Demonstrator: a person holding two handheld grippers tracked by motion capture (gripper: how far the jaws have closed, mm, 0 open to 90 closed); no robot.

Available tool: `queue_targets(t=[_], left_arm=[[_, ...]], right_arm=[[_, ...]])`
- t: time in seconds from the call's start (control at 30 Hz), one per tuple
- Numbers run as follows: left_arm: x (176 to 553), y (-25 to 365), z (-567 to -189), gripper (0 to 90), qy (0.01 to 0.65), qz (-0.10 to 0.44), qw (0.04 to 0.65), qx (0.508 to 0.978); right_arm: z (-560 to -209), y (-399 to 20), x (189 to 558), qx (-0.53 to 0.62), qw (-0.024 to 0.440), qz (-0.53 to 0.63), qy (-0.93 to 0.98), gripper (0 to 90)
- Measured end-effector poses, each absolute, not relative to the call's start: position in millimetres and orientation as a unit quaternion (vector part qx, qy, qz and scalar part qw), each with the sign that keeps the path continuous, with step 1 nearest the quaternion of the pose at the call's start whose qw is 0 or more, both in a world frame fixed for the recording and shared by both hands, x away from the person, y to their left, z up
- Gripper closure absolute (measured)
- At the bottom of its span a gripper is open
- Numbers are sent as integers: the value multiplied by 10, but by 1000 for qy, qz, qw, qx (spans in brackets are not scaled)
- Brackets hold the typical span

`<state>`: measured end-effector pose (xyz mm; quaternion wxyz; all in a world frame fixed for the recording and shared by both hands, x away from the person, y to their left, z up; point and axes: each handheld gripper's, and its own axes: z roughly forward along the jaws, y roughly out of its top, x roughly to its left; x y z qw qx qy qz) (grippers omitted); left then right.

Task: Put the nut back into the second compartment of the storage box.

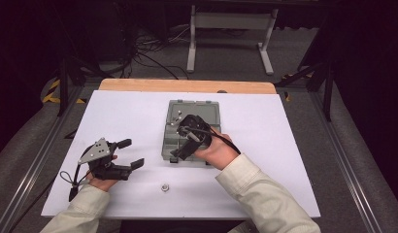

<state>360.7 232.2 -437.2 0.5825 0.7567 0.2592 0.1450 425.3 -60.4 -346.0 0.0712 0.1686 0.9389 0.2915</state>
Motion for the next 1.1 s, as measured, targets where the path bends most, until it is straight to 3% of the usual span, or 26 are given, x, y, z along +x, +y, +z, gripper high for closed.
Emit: queue_targets(t=[0.47,0.73,1.1], left_arm=[[3605,2325,-4370,115,259,147,582,757],[3604,2322,-4370,115,259,147,583,756],[3606,2326,-4370,115,259,147,582,757]], right_arm=[[-3504,-484,3932,123,71,289,947,85],[-3632,-426,3797,112,74,292,947,176],[-3823,-312,3674,95,54,270,957,229]])
